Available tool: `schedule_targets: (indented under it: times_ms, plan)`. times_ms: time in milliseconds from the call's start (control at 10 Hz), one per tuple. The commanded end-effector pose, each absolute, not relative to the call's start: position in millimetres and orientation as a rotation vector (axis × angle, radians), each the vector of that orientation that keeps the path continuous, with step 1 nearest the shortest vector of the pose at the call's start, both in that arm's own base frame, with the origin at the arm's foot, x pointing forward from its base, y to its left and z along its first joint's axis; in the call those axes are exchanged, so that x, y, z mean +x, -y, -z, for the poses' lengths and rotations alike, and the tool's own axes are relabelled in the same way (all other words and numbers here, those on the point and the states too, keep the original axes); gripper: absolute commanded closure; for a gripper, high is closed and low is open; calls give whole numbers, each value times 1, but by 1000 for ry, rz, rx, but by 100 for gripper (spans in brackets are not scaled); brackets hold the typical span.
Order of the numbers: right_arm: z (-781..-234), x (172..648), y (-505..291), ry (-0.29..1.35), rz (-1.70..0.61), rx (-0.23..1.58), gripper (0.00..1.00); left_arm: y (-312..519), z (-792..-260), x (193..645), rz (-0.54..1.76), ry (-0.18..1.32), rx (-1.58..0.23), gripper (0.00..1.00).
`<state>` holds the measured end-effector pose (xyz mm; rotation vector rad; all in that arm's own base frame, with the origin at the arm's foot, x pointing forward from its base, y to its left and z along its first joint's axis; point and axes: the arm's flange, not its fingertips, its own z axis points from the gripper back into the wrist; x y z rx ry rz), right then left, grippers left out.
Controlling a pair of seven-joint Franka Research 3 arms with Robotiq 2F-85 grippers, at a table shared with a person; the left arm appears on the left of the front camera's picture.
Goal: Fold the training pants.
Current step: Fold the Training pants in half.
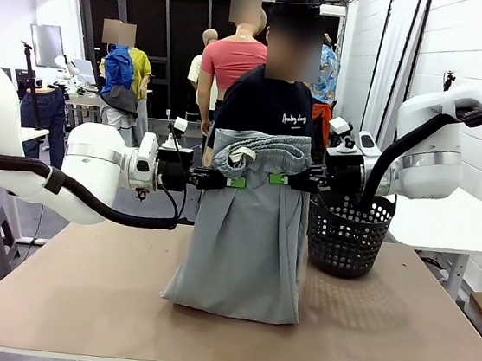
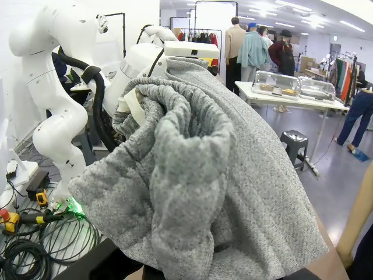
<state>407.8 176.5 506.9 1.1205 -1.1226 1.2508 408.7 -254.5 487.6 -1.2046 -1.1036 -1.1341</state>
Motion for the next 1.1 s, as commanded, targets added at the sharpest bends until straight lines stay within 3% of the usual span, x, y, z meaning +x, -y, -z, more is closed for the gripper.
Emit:
schedule_targets:
  times_ms: [0,1000]
  plan:
    - [-508,404,-176,1135,-1244,1133,100,255,-490,409,1144,1103,-1201,100]
    - [-508,404,-176,1135,-1244,1133,100,255,-490,409,1144,1103,-1201,100]
